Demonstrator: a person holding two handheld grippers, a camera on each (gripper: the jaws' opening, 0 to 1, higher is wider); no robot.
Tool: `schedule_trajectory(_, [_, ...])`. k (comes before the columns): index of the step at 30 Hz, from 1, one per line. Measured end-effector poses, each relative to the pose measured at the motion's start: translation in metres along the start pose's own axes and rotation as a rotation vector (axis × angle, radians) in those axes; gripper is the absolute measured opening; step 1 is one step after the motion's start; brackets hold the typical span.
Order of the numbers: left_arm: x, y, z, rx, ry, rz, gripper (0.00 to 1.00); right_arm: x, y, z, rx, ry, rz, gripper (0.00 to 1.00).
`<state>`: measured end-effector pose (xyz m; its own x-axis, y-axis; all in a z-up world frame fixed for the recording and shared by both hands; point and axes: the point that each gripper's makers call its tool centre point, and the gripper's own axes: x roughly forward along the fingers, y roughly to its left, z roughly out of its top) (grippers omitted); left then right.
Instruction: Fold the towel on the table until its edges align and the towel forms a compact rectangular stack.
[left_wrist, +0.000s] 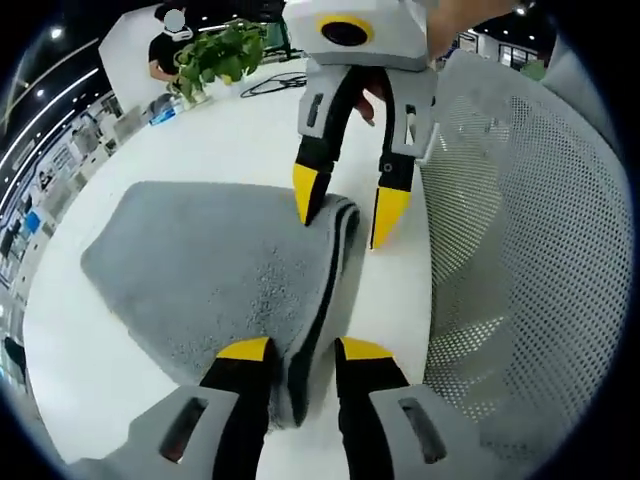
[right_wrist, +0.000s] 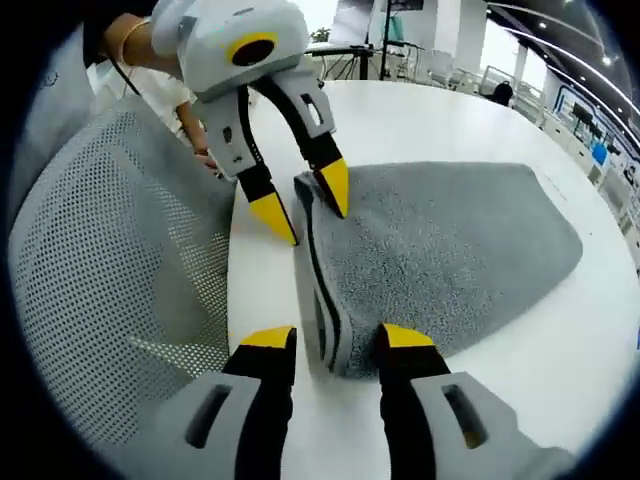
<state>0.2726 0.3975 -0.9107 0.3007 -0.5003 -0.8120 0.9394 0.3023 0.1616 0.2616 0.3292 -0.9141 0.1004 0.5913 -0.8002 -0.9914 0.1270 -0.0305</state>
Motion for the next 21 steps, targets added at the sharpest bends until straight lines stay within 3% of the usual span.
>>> schedule_trajectory(6, [0.002,0.005,0.001,0.030,0.012,-0.020,0.16,0.000,-0.009,-0.002,-0.020,-0.011,-0.035,0.21])
schedule_trajectory(15, [0.004,0.005,0.001,0.102,0.017,-0.020,0.11,0.002,-0.013,-0.002,-0.121,-0.005,-0.064,0.13])
schedule_trajectory(21, [0.005,0.007,0.001,0.129,0.030,-0.015,0.09,0.003,-0.016,-0.002,-0.125,0.000,-0.067,0.10])
